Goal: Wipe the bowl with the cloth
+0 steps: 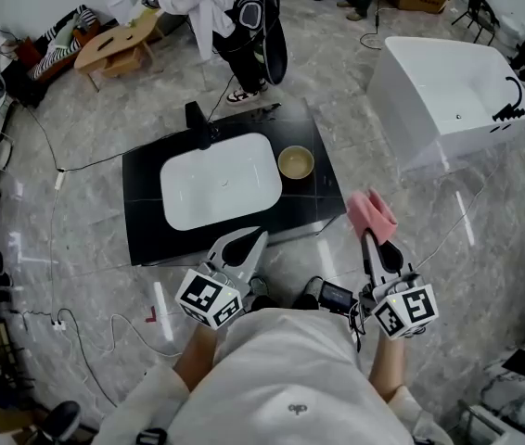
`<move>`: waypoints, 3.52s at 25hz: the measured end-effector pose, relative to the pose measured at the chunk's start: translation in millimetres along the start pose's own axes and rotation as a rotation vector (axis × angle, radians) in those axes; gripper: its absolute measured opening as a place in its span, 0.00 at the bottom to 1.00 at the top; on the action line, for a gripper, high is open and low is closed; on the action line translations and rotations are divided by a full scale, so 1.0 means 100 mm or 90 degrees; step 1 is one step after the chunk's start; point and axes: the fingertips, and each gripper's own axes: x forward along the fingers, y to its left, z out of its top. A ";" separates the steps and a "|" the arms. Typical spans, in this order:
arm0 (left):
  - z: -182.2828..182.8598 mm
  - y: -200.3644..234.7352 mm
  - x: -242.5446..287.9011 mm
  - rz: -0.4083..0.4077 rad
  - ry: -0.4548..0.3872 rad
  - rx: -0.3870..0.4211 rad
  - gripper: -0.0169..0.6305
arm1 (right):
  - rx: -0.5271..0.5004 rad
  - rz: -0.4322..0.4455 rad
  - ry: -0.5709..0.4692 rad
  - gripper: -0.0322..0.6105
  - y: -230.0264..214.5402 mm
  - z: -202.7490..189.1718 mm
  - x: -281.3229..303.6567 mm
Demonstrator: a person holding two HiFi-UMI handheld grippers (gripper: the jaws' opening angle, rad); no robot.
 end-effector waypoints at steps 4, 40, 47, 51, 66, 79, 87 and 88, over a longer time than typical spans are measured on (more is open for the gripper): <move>-0.01 -0.07 0.06 0.000 0.005 0.001 0.04 | -0.003 0.010 -0.001 0.08 -0.06 0.01 -0.06; -0.36 0.03 0.48 0.091 0.066 -0.037 0.04 | 0.027 0.020 0.068 0.08 -0.72 -0.28 0.07; -0.14 0.47 0.65 0.065 0.058 -0.020 0.04 | 0.000 -0.006 0.057 0.08 -0.66 -0.04 0.45; -0.11 0.71 0.77 0.042 0.071 -0.023 0.04 | -0.009 -0.027 0.047 0.08 -0.65 0.06 0.67; -0.37 1.28 1.07 -0.058 0.151 -0.034 0.04 | -0.005 -0.111 0.045 0.08 -0.52 0.01 1.18; -0.61 1.46 1.41 -0.067 0.207 -0.083 0.04 | 0.008 -0.124 0.078 0.08 -0.64 -0.04 1.36; -0.83 1.71 1.74 -0.055 0.242 -0.104 0.05 | 0.027 -0.152 0.119 0.08 -0.72 -0.20 1.28; -0.86 1.75 1.79 -0.051 0.246 -0.105 0.05 | 0.030 -0.156 0.125 0.08 -0.74 -0.23 1.26</move>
